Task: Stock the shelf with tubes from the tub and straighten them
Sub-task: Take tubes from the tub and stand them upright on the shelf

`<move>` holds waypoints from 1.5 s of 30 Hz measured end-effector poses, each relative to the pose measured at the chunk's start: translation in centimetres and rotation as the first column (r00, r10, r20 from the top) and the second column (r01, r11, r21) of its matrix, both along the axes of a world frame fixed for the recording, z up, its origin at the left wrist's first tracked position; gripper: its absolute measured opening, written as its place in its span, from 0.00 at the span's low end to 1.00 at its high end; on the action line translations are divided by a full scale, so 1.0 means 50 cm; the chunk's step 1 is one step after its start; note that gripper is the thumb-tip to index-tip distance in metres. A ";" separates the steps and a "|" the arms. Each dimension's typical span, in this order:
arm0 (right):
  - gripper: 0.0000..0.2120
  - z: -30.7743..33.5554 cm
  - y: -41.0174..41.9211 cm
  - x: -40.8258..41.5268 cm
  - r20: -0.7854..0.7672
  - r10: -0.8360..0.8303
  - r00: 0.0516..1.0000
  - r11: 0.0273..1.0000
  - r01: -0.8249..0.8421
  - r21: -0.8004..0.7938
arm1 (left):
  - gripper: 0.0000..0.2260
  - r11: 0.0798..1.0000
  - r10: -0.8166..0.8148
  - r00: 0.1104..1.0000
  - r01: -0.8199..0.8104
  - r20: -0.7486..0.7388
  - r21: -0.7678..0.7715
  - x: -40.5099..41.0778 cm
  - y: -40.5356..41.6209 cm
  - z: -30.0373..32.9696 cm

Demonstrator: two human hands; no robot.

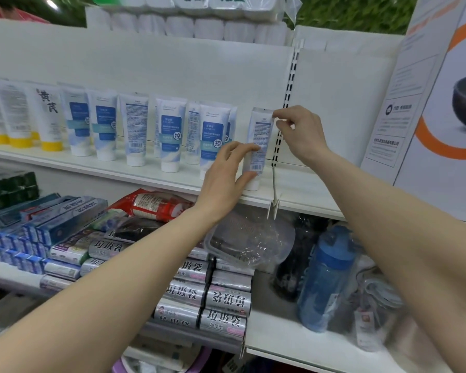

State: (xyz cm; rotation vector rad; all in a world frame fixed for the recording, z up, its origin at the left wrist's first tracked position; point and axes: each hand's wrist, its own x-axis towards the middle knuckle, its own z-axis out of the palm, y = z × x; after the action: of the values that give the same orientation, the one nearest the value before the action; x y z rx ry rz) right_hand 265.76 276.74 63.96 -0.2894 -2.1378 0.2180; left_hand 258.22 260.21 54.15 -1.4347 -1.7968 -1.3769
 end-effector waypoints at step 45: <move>0.12 0.052 -0.181 -0.018 0.077 -0.063 0.995 0.909 0.089 -0.408 | 0.15 0.957 0.027 0.932 -0.129 -0.361 -0.261 -0.222 -0.061 0.227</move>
State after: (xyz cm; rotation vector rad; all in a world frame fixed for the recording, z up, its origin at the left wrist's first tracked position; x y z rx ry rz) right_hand 264.87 267.71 66.57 -0.6301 -2.1221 0.6256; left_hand 247.14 257.18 65.52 -1.6116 -1.8321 -0.7789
